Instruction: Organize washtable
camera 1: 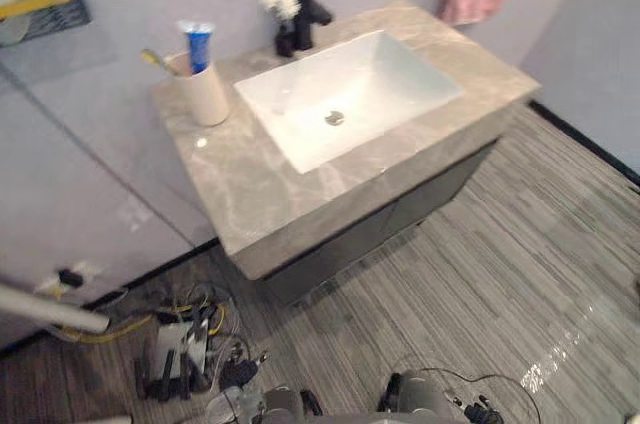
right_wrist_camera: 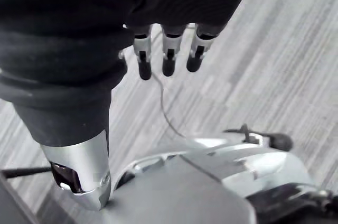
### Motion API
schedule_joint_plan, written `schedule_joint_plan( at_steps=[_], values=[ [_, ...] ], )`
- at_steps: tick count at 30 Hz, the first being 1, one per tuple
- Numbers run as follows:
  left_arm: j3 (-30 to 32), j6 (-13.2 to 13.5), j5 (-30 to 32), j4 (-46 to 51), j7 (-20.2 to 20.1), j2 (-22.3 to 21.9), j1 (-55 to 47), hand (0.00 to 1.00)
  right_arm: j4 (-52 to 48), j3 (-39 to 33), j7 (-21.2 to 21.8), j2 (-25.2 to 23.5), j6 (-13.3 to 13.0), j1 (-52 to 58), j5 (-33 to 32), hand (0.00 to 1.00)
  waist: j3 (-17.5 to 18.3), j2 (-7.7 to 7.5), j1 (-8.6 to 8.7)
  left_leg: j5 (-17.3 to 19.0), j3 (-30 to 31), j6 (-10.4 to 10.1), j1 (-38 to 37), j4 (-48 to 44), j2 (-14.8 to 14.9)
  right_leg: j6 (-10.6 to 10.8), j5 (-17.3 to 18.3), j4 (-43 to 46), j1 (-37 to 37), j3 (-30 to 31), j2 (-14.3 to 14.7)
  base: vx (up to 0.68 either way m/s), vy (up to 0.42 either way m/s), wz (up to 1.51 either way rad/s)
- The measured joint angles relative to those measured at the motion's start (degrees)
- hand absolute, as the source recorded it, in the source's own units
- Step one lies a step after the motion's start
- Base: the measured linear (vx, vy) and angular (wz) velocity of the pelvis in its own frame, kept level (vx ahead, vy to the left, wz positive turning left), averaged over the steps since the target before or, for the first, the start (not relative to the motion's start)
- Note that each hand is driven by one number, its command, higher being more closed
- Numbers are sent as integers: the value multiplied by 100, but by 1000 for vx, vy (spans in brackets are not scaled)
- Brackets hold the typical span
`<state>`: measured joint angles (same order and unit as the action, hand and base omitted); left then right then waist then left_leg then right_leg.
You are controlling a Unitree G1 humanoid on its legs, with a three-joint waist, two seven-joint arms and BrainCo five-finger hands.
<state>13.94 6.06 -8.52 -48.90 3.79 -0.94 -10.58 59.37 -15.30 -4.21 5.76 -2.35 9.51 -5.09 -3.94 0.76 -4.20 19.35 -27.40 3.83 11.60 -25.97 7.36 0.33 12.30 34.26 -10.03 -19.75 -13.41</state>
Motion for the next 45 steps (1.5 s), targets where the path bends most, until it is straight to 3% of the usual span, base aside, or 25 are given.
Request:
schedule_joint_plan(
  at_steps=[1,2,3,4,6,8,9,10,11,13,14,17,19,21,24,25,26,27,28,29,32,37,38,40,45],
  values=[
    [-5,7,-27,-12,3,-61,-26,0,32,-2,7,46,15,-10,10,0,73,58,-8,-571,-2,171,34,580,-70,18,75,-152,-66,58,73,-277,-47,-155],
    [-60,45,-72,-65,15,-80,13,0,51,64,58,56,7,-142,13,0,60,-37,40,-832,-322,56,57,560,-29,180,218,213,-175,35,-226,-214,-97,-122],
    [-99,30,-95,-104,13,28,78,0,46,120,87,-16,-7,-143,14,0,62,-132,53,-829,-532,54,69,464,20,310,237,-4,-92,-23,-426,-196,-254,-162],
    [-86,34,-100,-124,21,188,157,0,57,289,128,-60,16,-259,19,0,65,-236,20,-820,-947,34,115,122,320,684,82,-826,110,-87,-357,-89,-275,-166],
    [-92,41,-100,-133,23,271,161,0,29,428,123,-106,9,-308,29,0,72,-188,21,-813,-1160,19,93,-153,710,696,-15,-1515,349,-176,4,-65,-291,-145],
    [-221,47,-84,-315,17,348,142,0,-16,527,129,-121,-102,-301,85,0,-55,58,166,-822,-1129,-57,-166,-1033,1611,438,-371,-2294,869,326,768,-81,-312,-160],
    [-230,42,-72,-368,14,330,87,0,-20,533,119,-111,-136,-289,116,0,-74,58,194,-861,-918,-40,-162,-1328,1775,421,-381,-2267,896,592,909,-108,-181,-196],
    [-189,73,-87,-402,8,220,4,0,-25,556,114,-18,-176,-267,157,0,-78,126,198,-760,23,-80,-64,-1567,1693,372,-353,-2105,870,1198,1106,-47,-44,-231],
    [-211,84,-38,-424,5,212,6,0,-11,569,131,88,-171,-282,208,0,-88,148,180,-485,1265,-417,-140,-1190,1081,275,-319,-1968,716,1808,1237,-44,12,-283],
    [-213,83,42,-553,-2,240,5,0,17,635,172,160,-134,-381,249,0,-102,168,166,-236,2517,-789,-301,-673,342,133,-370,-1826,459,2681,1521,-34,68,-271],
    [-217,54,107,-689,3,316,5,0,27,700,179,158,-119,-404,270,0,-118,171,178,-147,3094,-825,-375,-396,-89,22,-455,-1832,334,3361,1786,-25,77,-284],
    [-178,-39,271,-786,19,294,-22,0,19,742,192,191,-111,-328,374,0,-178,160,183,280,3812,-550,-680,-173,-495,-205,-633,-2061,174,4727,2297,-52,187,-313],
    [71,-42,295,-777,59,204,6,0,-47,773,190,169,-97,-211,402,0,-204,247,159,435,3763,-285,-866,3,-666,-329,-763,-2325,147,5052,2373,23,234,-279],
    [251,-25,386,-682,163,238,11,0,-57,882,191,76,-34,-89,478,0,-271,5,115,489,2562,-175,-1060,-25,-499,32,-1200,-2194,32,5195,2440,7,225,-262],
    [254,-11,485,-558,182,210,101,0,-361,835,199,28,-24,-17,526,0,-238,-53,267,490,1511,-167,-1015,-65,-371,127,-2095,-2679,-247,5498,2689,-1,140,-235],
    [253,-3,486,-555,182,196,107,0,-419,831,202,29,-29,-16,522,0,-247,-25,273,482,1303,-181,-1006,-90,-325,34,-2304,-2673,-344,5453,2793,-56,125,-301],
    [248,-4,487,-597,174,168,167,0,-485,745,196,7,-59,-24,479,0,-266,19,328,350,879,-412,-856,-371,-164,-509,-3040,-2836,-478,4940,2972,-97,111,-246],
    [246,-1,491,-624,162,172,250,0,-524,645,178,-72,-74,-42,432,0,-262,-48,348,202,857,-633,-661,-702,-121,-712,-3388,-3097,-476,4598,2894,-184,37,-284],
    [236,85,538,-545,146,131,345,0,-488,391,180,-186,-66,-24,360,0,-317,-77,297,167,708,51,-667,210,63,-1118,-2299,-2224,-751,2979,2706,-186,-50,-208],
    [251,107,607,-543,148,90,403,0,-412,345,170,-262,-43,26,347,0,-370,-314,307,20,188,61,-943,407,-184,-830,-1223,-1257,-775,1858,2143,-135,-52,-184],
    [197,51,702,-576,131,-19,437,0,-557,154,204,-259,-125,353,316,0,-289,-25,340,25,-513,95,-1204,523,-160,-519,-75,-35,-291,901,1347,-30,63,-147],
    [117,69,702,-773,116,1,459,0,-233,39,210,-282,-135,308,356,0,14,-69,334,-55,-1013,73,-936,662,-188,15,170,-1278,309,1222,1038,-73,-69,-80],
    [5,63,702,-801,121,54,468,0,-128,28,215,-275,-131,255,354,0,75,-135,360,-209,-1046,73,-819,754,-254,128,76,-1798,396,1291,1043,-64,-156,-48],
    [-123,62,703,-818,120,60,499,0,29,-39,237,-174,-111,116,348,0,-22,12,347,-399,-984,37,-686,742,-223,130,-260,-2306,500,1404,1124,-65,-115,-38],
    [-215,87,699,-776,143,-41,554,0,-5,75,198,-76,-113,105,348,0,-91,66,341,-495,697,-283,-474,486,-345,64,-463,-2319,405,1444,1091,-63,-105,-14]
  ],
)
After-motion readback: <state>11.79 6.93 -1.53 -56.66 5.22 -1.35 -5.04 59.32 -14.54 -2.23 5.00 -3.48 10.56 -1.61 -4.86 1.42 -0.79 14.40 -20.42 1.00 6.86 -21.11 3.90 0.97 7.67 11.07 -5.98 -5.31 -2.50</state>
